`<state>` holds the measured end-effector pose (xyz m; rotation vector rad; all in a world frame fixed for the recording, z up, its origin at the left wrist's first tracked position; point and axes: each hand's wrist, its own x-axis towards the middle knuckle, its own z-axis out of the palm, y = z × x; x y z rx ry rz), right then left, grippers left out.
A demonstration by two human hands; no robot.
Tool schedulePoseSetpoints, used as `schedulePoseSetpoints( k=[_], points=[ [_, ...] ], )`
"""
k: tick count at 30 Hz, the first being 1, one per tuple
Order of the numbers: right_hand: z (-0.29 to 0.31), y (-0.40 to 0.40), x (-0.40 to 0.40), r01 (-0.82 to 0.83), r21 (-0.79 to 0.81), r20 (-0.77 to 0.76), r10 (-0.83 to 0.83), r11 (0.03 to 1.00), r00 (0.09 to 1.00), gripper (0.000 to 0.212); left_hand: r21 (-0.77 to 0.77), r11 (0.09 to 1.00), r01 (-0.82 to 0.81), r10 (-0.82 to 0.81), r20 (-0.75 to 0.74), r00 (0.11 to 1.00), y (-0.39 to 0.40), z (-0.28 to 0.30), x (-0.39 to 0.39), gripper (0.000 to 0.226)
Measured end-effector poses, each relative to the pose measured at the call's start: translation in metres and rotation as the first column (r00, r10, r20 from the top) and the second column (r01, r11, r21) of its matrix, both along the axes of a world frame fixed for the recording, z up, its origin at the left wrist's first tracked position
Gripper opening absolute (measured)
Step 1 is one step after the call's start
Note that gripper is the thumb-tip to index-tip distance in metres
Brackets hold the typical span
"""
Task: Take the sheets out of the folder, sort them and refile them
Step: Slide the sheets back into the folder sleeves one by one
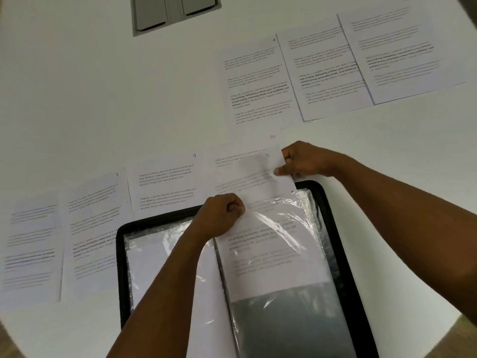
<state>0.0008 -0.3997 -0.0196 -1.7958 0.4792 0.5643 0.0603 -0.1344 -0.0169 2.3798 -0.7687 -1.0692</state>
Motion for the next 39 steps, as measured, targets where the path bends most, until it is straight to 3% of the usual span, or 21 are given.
schedulePoseSetpoints(
  k=[2,4,8,11,15,19,24,27,30,32,33,36,39],
  points=[
    [0.010,-0.007,-0.003,-0.188,-0.025,-0.115,0.184,0.982,0.976,0.017,-0.001,1.000,-0.007,0.007,-0.008,1.000,0.002,-0.001,0.002,0.005],
    [0.011,-0.008,-0.003,-0.231,-0.021,-0.155,0.225,0.973,0.962,0.012,-0.014,1.000,-0.019,0.018,-0.012,1.000,0.002,-0.001,0.001,0.006],
    [-0.002,0.010,0.006,0.073,-0.140,0.159,-0.051,0.987,0.986,0.026,-0.035,0.999,-0.022,0.022,-0.003,1.000,-0.003,0.001,-0.001,0.007],
    [-0.011,0.025,0.008,0.039,-0.233,0.267,0.025,0.972,0.963,0.012,-0.026,0.999,-0.034,0.034,-0.001,0.999,-0.003,0.000,-0.002,0.008],
    [-0.005,0.021,0.002,-0.263,-0.155,0.080,0.278,0.952,0.957,0.009,-0.018,0.996,-0.090,0.091,0.010,0.996,0.007,0.000,0.000,0.007],
    [0.000,0.017,0.001,-0.410,-0.144,-0.020,0.411,0.901,0.911,0.009,0.028,0.999,-0.036,0.037,-0.023,0.999,0.016,-0.001,0.003,0.002],
    [0.011,0.026,0.004,-0.633,-0.129,-0.136,0.619,0.763,0.774,0.016,-0.031,0.997,-0.074,0.074,0.004,0.997,0.012,0.000,0.002,0.006],
    [0.016,0.031,0.003,-0.704,-0.173,-0.199,0.676,0.688,0.710,0.034,-0.071,0.993,-0.096,0.097,0.011,0.995,0.010,-0.001,-0.001,0.008],
    [0.023,0.028,-0.009,-0.565,-0.138,-0.136,0.549,0.813,0.824,0.035,-0.089,0.990,-0.112,0.115,0.024,0.993,0.010,-0.001,-0.004,0.009],
    [0.021,0.026,-0.023,-0.254,-0.062,-0.033,0.252,0.965,0.967,0.020,-0.099,0.985,-0.145,0.148,0.023,0.989,0.011,-0.001,-0.007,0.008],
    [0.019,0.026,-0.031,-0.074,-0.064,0.025,0.076,0.995,0.997,0.015,-0.107,0.982,-0.158,0.162,0.026,0.986,0.012,-0.001,-0.008,0.008],
    [0.011,0.031,-0.062,0.303,-0.246,0.161,-0.270,0.921,0.949,0.023,-0.142,0.971,-0.194,0.203,0.057,0.977,0.014,0.002,-0.015,0.009],
    [0.011,0.045,-0.100,0.423,-0.291,0.124,-0.404,0.858,0.906,0.032,-0.174,0.955,-0.239,0.255,0.076,0.964,0.019,0.005,-0.022,0.008]
  ],
)
